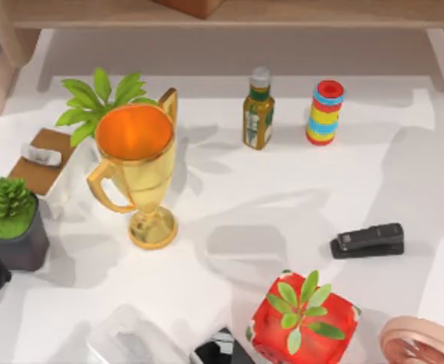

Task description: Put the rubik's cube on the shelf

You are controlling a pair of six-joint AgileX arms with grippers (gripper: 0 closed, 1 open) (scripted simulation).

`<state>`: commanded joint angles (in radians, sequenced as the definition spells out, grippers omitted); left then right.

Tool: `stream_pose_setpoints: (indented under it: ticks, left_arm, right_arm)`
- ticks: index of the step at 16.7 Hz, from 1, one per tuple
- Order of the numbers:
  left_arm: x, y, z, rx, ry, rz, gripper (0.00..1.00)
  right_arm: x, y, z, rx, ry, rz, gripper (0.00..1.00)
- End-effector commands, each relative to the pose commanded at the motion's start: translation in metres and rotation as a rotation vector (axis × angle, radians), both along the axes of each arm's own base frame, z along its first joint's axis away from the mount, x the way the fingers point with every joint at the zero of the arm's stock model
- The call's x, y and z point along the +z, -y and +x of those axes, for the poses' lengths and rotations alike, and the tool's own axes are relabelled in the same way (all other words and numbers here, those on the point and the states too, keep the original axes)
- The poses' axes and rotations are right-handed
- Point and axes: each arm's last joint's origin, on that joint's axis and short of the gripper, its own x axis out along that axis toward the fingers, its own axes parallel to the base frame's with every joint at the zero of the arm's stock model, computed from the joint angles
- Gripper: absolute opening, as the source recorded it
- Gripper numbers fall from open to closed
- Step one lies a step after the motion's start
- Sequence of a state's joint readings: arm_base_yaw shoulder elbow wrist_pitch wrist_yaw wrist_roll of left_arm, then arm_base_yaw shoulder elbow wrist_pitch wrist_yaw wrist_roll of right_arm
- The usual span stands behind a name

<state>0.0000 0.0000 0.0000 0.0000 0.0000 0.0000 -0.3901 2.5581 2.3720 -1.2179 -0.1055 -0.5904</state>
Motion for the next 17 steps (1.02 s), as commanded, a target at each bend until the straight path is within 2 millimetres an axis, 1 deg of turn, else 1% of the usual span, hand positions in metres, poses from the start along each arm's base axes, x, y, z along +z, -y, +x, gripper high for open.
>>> stream_pose_setpoints:
  ticks: [2, 3, 7, 9, 10, 12, 17]
  left_arm:
    - [0.0, 0.0, 0.0, 0.0, 0.0, 0.0, 1.0]
    - [0.0, 0.0, 0.0, 0.0, 0.0, 0.0, 1.0]
    - [0.0, 0.0, 0.0, 0.0, 0.0, 0.0, 1.0]
    - [0.0, 0.0, 0.0, 0.0, 0.0, 0.0, 1.0]
    - [0.0, 0.0, 0.0, 0.0, 0.0, 0.0, 1.0]
    - [0.0, 0.0, 0.0, 0.0, 0.0, 0.0, 1.0]
    - [0.0, 0.0, 0.0, 0.0, 0.0, 0.0, 1.0]
  right_arm:
    - [0.004, 0.0, -0.001, 0.008, -0.005, -0.007, 0.0]
    - [0.011, -0.001, -0.003, 0.02, -0.007, -0.017, 0.0]
    - [0.05, -0.01, -0.011, 0.081, 0.017, -0.052, 0.0]
    - [0.062, -0.013, -0.012, 0.096, 0.025, -0.045, 0.0]
    - [0.064, -0.013, -0.013, 0.094, 0.023, -0.036, 0.0]
    - [0.06, -0.01, -0.013, 0.075, 0.006, -0.012, 0.0]
    - [0.035, -0.002, -0.004, 0.011, -0.011, 0.008, 0.0]
